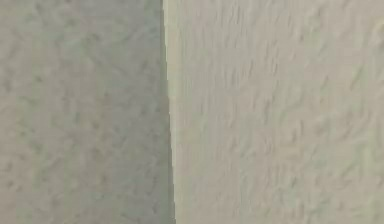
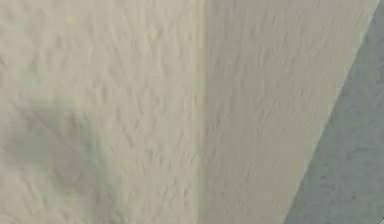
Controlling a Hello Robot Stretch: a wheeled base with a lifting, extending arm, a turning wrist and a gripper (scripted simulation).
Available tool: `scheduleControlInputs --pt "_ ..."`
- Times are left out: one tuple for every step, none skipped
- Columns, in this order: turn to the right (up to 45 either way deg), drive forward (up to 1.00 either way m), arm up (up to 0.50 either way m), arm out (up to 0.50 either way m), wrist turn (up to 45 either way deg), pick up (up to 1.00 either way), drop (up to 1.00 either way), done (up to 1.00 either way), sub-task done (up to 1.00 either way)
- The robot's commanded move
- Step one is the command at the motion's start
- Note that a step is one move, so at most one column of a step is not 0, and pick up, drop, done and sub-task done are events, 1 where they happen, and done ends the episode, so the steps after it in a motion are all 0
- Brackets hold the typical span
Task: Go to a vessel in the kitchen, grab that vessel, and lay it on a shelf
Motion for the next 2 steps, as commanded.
scheduleControlInputs --pt "45.0 0.00 0.00 0.00 0.0 0.00 0.00 0.00 0.00" --pt "45.0 0.00 0.00 0.00 0.0 0.00 0.00 0.00 0.00"
